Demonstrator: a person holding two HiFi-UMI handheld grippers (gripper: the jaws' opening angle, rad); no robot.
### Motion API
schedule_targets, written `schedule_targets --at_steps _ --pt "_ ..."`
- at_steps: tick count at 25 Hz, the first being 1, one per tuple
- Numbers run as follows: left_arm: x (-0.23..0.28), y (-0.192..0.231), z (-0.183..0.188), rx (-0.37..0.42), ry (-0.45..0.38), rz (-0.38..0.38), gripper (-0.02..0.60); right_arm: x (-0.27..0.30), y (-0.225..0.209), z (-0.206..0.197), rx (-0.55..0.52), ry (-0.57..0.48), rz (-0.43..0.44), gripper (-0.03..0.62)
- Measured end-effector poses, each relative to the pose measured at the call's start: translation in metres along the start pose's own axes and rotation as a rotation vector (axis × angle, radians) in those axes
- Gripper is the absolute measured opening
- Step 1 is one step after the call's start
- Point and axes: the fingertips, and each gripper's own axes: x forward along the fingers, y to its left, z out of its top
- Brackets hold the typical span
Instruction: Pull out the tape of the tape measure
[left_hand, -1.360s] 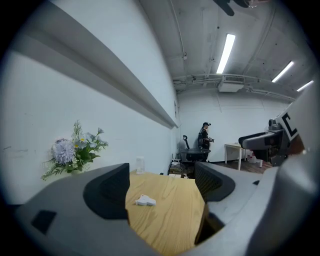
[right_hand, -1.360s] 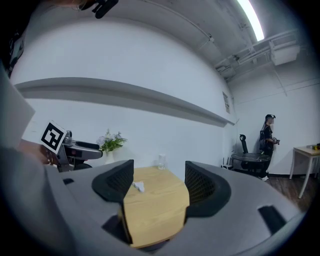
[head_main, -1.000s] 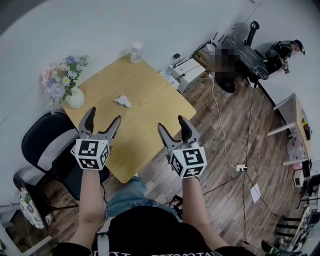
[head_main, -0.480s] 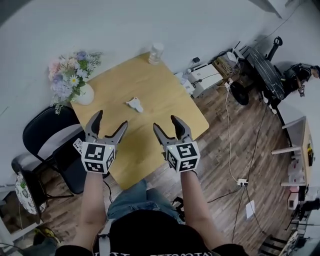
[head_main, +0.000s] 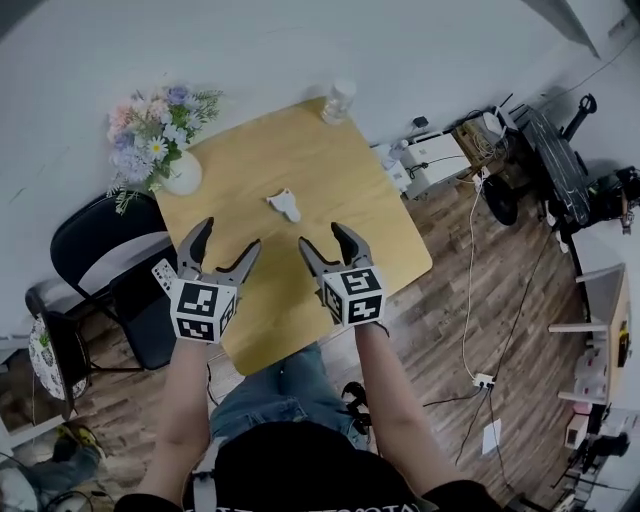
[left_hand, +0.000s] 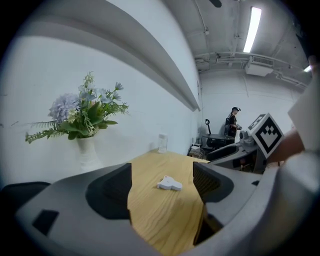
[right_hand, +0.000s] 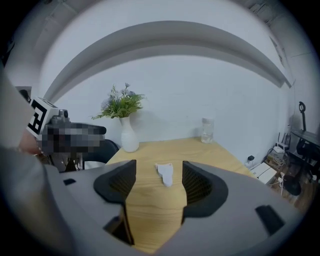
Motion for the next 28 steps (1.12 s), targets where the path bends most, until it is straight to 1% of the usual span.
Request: schedule_targets --at_steps 4,7,10,12,13,19,24,28 --pt "0.008 0.004 -0.002 -0.01 0.007 0.037 0.385 0.031 -0.005 -0.007 -0.019 0.046 0.053 0.298" --pt "0.015 0.01 -0.002 -0.007 0.012 0.081 0.385 0.057 -0.008 -0.02 -0.021 0.104 0.088 0.281" --pt "0.018 0.011 0.002 -0.006 0.009 0.109 0.385 0.076 -0.009 -0.032 -0.021 0.164 0.112 0.271" --pt "0.018 0.013 0.005 0.002 0.006 0.123 0.385 0.089 -0.011 -0.038 -0.022 0.195 0.112 0.236" --pt "0.017 0.013 0.006 0.006 0.008 0.129 0.385 0.096 -0.011 -0.041 -0.024 0.212 0.112 0.232" --pt "0.012 0.018 -0.001 0.032 0.041 0.15 0.385 0.128 -0.009 -0.06 -0.025 0.311 0.119 0.232" --pt "0.005 0.026 -0.003 0.004 0.042 0.185 0.385 0.145 -0.016 -0.069 0.011 0.367 0.08 0.23" --pt "0.002 0.029 -0.004 -0.008 0.044 0.197 0.385 0.153 -0.017 -0.076 -0.037 0.411 0.054 0.213"
